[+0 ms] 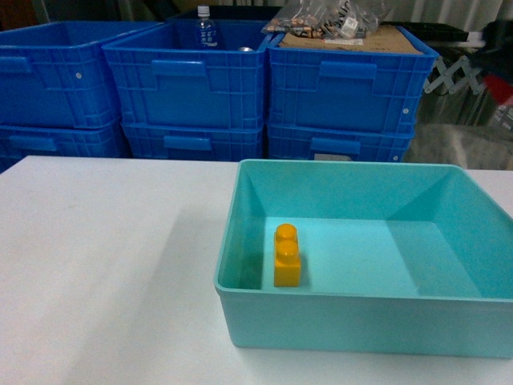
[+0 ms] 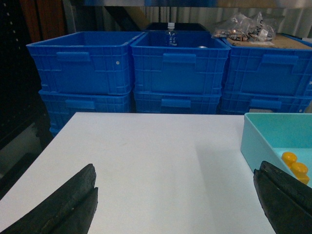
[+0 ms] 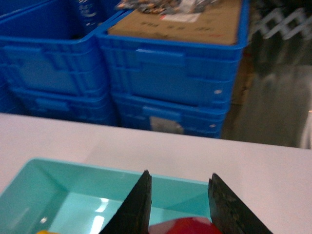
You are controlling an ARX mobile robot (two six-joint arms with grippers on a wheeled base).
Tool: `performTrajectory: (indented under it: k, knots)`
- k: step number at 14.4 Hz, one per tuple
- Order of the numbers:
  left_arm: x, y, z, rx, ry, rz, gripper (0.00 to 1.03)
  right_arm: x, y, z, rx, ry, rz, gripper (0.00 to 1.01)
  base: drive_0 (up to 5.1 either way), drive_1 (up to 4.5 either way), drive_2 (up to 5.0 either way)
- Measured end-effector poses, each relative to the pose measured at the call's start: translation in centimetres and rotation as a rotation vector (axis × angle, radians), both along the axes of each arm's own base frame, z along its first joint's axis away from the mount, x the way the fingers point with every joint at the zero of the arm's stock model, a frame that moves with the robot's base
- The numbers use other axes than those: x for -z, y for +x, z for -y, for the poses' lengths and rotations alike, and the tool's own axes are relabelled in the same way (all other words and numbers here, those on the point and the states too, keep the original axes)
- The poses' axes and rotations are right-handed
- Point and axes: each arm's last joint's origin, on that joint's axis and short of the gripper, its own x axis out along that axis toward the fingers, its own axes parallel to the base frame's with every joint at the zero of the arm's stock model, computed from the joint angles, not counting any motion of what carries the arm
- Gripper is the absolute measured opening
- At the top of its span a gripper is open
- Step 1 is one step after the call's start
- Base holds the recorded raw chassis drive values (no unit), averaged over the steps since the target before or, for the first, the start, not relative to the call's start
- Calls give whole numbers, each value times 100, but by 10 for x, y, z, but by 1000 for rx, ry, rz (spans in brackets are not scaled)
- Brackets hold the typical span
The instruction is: Pick red block from blue box to shelf
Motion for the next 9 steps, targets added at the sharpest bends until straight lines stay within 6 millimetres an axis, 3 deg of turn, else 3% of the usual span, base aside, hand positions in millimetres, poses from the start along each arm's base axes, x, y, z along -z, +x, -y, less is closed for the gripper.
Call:
performTrajectory:
  k: [1,3,6,9]
  knots:
    - [0,0,0,0,0,0,98,-6,-15,6,57,0,59,28,0,0,0]
    - [0,0,0,0,0,0,98,-4,-44,-3,115,13,120,28,0,0,0]
    - [0,0,0,0,0,0,98,2,-53,-3,192,37,141,28,0,0,0]
    - [0,0,0,0,0,0,98,10,-47,5,192,35,122,28,0,0,0]
